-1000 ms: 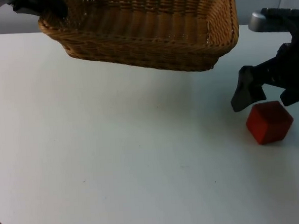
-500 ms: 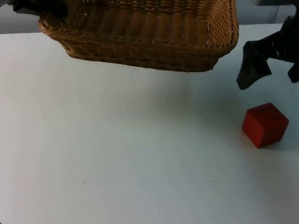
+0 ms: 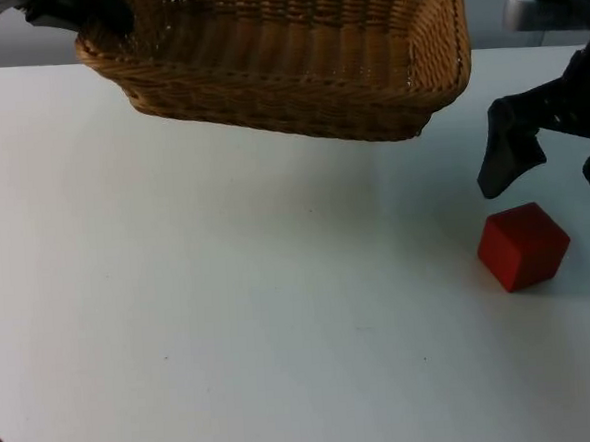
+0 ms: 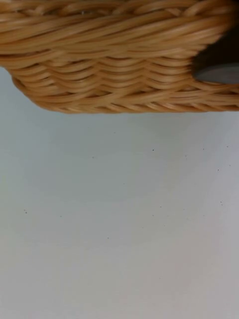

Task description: Pick up the basket with the left hand and place the cube into the basket with the right hand.

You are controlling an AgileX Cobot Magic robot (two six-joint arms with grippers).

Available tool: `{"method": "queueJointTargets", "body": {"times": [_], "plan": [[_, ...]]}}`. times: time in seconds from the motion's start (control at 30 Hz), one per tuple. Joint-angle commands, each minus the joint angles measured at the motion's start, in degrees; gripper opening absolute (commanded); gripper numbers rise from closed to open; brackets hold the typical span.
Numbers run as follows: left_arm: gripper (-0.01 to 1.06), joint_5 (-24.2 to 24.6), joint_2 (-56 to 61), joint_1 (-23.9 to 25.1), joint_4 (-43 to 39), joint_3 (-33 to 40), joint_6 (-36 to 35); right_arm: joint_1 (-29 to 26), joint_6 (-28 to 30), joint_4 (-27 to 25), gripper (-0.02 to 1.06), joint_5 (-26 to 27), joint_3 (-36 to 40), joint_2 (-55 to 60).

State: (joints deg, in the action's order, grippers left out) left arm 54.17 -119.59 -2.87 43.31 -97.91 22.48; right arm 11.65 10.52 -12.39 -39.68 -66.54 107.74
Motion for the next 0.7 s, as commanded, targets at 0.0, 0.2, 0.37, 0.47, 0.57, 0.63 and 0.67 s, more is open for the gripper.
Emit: {"method": "queueJointTargets", "body": {"times": [0.0, 0.2, 0.37, 0.47, 0.57, 0.63, 0.67], "plan": [[0.0, -0.2, 0.5, -0.2, 2.4, 0.0, -0.2, 0.2, -0.1, -0.9, 1.05, -0.4, -0.3, 1.1], [0.0, -0.2, 0.5, -0.2, 2.3, 0.0, -0.2, 0.3, -0.1, -1.4, 1.05, -0.4, -0.3, 4.4], [0.0, -0.2, 0.5, -0.2, 2.3, 0.0, -0.2, 0.3, -0.1, -1.3, 1.05, 1.0, -0.3, 5.5], [0.0, -0.2, 0.5, -0.2, 2.3, 0.0, -0.2, 0.3, -0.1, -1.3, 1.05, 1.8, -0.3, 5.8], [0.0, -0.2, 0.5, -0.2, 2.3, 0.0, -0.2, 0.3, -0.1, -1.3, 1.05, 2.3, -0.3, 5.8], [0.0, -0.2, 0.5, -0.2, 2.3, 0.0, -0.2, 0.3, -0.1, -1.3, 1.03, 2.3, -0.3, 5.8], [0.0, -0.2, 0.5, -0.2, 2.3, 0.0, -0.2, 0.3, -0.1, -1.3, 1.0, 2.5, -0.3, 5.8]]}}
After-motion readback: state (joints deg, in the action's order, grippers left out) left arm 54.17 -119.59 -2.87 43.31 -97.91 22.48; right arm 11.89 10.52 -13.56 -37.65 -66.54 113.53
